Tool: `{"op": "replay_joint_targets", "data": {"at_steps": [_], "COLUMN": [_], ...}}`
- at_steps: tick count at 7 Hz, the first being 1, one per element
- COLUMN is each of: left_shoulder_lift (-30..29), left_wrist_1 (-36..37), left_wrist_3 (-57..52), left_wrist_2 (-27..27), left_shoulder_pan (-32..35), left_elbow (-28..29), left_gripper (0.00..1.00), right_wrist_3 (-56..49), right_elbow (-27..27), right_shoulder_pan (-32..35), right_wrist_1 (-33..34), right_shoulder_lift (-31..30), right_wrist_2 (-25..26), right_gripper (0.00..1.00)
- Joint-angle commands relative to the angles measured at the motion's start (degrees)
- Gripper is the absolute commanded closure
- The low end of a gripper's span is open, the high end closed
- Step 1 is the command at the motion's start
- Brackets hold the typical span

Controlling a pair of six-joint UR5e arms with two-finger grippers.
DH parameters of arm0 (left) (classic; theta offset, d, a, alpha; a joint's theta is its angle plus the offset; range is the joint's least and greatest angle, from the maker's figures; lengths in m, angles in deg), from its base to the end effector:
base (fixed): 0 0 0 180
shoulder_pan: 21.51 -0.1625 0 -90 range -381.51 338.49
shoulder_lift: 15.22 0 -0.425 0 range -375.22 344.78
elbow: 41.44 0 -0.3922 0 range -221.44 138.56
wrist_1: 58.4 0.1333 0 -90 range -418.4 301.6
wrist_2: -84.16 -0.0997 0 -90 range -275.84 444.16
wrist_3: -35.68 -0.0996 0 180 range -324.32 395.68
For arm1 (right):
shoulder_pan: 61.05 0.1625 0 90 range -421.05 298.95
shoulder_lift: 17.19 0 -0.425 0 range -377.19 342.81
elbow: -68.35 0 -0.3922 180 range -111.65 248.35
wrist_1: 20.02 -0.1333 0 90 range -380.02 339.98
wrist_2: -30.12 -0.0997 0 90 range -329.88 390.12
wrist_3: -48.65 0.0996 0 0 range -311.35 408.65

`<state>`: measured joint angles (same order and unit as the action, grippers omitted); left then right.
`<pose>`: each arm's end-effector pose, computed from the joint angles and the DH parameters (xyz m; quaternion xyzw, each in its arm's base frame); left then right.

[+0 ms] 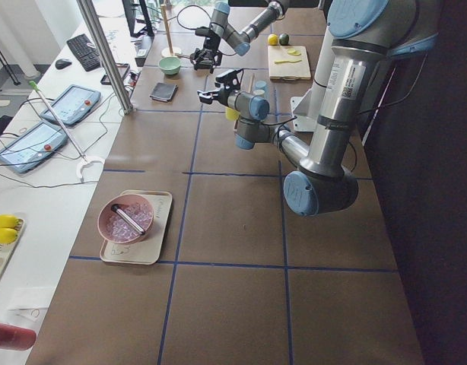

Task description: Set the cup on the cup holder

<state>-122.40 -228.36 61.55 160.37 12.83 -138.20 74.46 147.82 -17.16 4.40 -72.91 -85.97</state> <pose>0.3688 -0.4421 0.2894 0.6404 0.4544 0.0659 0.6156 -0.4345 -0.5421 0.2571 0.4600 -0.5321 -0.2783 0.6541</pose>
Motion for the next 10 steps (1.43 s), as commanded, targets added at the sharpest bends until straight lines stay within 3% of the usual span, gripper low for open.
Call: {"op": "replay_joint_targets", "data": {"at_steps": [1,3,5,7,8,9,10], "left_shoulder_lift": [0.05,-0.04,0.57,0.66,1.19,2.58,3.55], "left_wrist_1": [19.03,33.92,49.48,64.85,71.28,78.04,80.20], "left_wrist_3": [1.28,1.11,1.19,0.50,0.40,0.40,0.40], "left_wrist_2": [9.96,22.61,26.43,36.42,41.08,45.83,47.44], "left_shoulder_pan": [8.07,13.37,13.82,18.63,22.40,27.57,30.67], "left_elbow": [-3.48,-4.83,-12.19,-12.48,-12.39,-11.87,-9.34], "left_gripper": [0.00,0.00,0.00,0.00,0.00,0.00,0.00], "right_wrist_3": [-0.06,0.03,0.03,-0.14,-0.14,-0.14,-0.14], "right_elbow": [2.35,3.68,4.65,7.53,8.68,9.47,10.26], "right_shoulder_pan": [0.41,0.58,0.59,1.90,2.34,2.87,5.05], "right_wrist_1": [17.24,32.02,47.13,59.10,62.90,63.90,63.73], "right_shoulder_lift": [0.09,0.09,0.17,-0.09,-0.18,-1.22,-3.32], "right_wrist_2": [-0.11,-0.54,-0.11,-0.02,-1.06,-5.25,-7.29], "right_gripper": [0.00,0.00,0.00,0.00,0.00,0.00,0.00]}}
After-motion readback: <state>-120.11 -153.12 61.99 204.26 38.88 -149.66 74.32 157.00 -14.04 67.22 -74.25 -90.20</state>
